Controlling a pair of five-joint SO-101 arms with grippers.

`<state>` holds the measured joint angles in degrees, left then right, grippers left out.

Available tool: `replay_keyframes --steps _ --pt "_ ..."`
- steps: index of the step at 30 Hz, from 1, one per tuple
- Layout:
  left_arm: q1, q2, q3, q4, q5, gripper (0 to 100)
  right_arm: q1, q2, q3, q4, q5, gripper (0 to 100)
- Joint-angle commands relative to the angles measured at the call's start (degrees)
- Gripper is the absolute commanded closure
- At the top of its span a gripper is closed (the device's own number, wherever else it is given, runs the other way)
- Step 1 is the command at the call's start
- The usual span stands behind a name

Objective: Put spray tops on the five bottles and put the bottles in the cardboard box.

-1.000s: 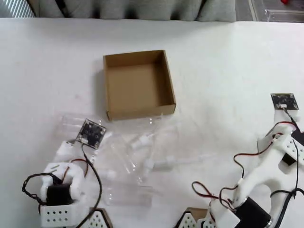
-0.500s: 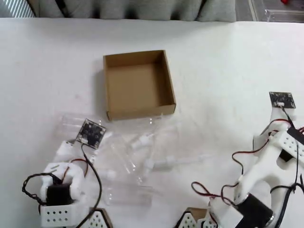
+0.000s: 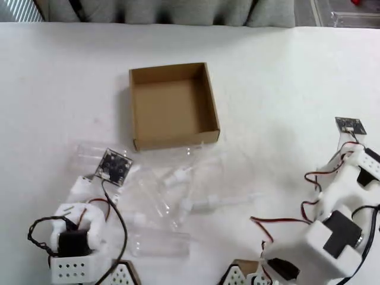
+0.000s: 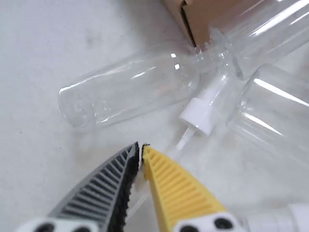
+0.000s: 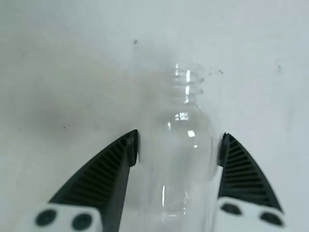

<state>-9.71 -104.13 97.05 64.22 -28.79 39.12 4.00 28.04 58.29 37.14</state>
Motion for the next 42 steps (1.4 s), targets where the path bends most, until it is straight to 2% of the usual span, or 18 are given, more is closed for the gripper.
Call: replay_keyframes --steps 1,9,11,15,18,20,24,27,31,35,38,42 --pt "-0.6 -0.3 -0.1 -1.9 -0.5 98 0.1 1.4 -4.4 0.3 0.2 76.9" --pt "-0.6 -0.3 -0.1 -2.0 -0.5 98 -0.2 3.6 -5.5 0.3 4.1 77.9" --pt "-0.6 -0.3 -0.1 -2.0 -0.5 98 0.0 3.2 -5.6 0.3 4.3 82.7" --pt "-0.6 -0.3 -0.1 -2.0 -0.5 98 0.0 2.0 -6.9 0.4 4.2 99.2" --pt "-0.5 -0.3 -0.1 -2.0 -0.5 98 -0.3 -0.8 -7.5 4.4 4.1 95.4" --pt "-0.5 -0.3 -0.1 -2.0 -0.5 98 -1.1 -3.6 -7.6 8.8 4.0 96.7" --pt "-0.5 -0.3 -0.1 -2.0 -0.5 98 -5.7 -9.6 -6.1 17.5 -1.5 98.1" --pt "-0.5 -0.3 -0.1 -2.0 -0.5 98 -10.5 -13.5 -2.8 18.8 -7.5 98.2" --pt "-0.5 -0.3 -0.1 -1.8 -0.5 98 -17.9 -15.7 4.0 12.4 -16.0 98.2" --pt "-0.6 -0.3 -0.1 -1.8 -0.5 98 -24.8 -15.6 12.7 -1.3 -23.5 98.2" --pt "-0.6 -0.3 -0.1 -1.7 -0.5 98 -25.1 -16.2 17.8 -10.9 -23.4 98.2" --pt "-0.6 -0.3 -0.1 -1.7 -0.1 98 -22.4 -15.9 17.4 -10.2 -22.9 98.2"
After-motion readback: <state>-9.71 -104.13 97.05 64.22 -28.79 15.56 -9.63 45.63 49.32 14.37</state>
